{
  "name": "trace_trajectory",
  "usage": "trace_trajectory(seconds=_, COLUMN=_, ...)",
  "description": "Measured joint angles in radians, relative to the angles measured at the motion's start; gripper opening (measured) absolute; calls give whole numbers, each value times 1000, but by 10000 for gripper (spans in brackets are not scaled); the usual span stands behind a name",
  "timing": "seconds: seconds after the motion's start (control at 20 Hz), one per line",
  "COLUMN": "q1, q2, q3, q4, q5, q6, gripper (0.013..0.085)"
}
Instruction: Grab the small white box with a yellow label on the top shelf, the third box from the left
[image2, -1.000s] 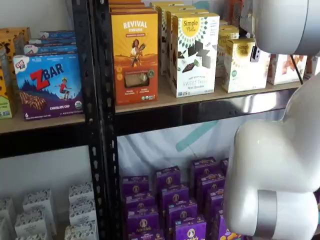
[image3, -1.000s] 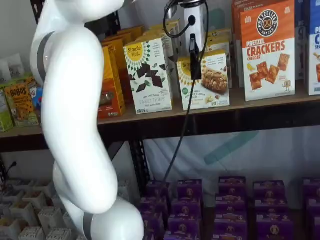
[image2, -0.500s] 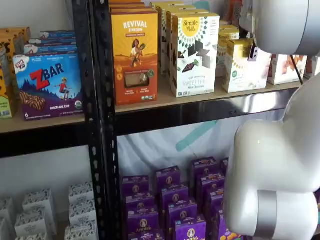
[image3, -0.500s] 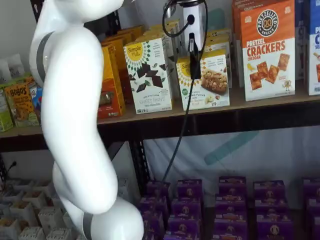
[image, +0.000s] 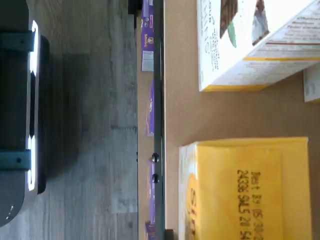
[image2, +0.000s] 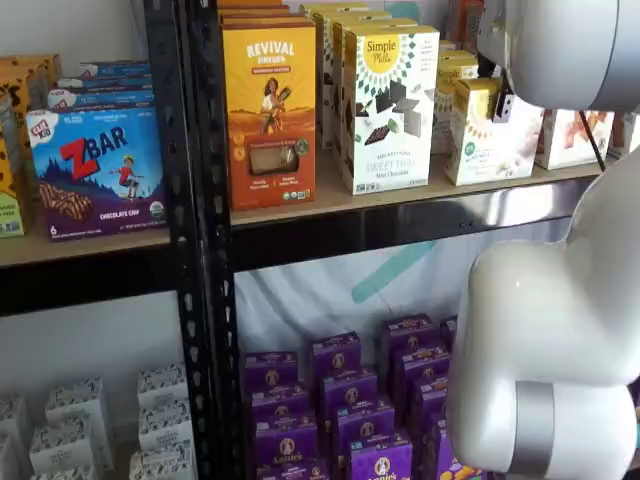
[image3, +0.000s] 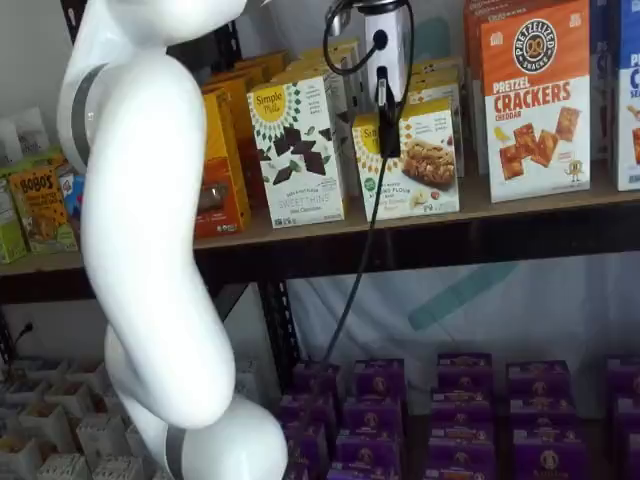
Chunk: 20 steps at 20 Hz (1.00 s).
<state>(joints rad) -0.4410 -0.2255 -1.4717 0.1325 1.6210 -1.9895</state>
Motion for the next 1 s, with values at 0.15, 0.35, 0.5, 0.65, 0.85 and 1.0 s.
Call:
trace_trajectory(seconds=0.15, q1=-2, q2=0, q3=0, q4=3, q5=-2, q6=-2, gripper=410)
trace_trajectory(seconds=0.35, q1=-2, q2=1, q3=-1, q4=0, q5=-2, q6=-3, gripper=410)
trace_trajectory(seconds=0.5, q1=-4, q2=0, q3=1, q4=1, q5=-3, q6=-4, gripper=330)
trace_trajectory(seconds=0.65, q1=-5, q2=1, q3=-3, q4=-1, q5=3, q6=-4, gripper=330)
trace_trajectory(seconds=0.85, q1=-7, q2=1, q3=-16, q4=-8, q5=33, q6=-6, gripper=330)
trace_trajectory(seconds=1.0, q1=-12, q2=-17, q3=-11, q4=-7, q5=53, q6=-9, gripper=330)
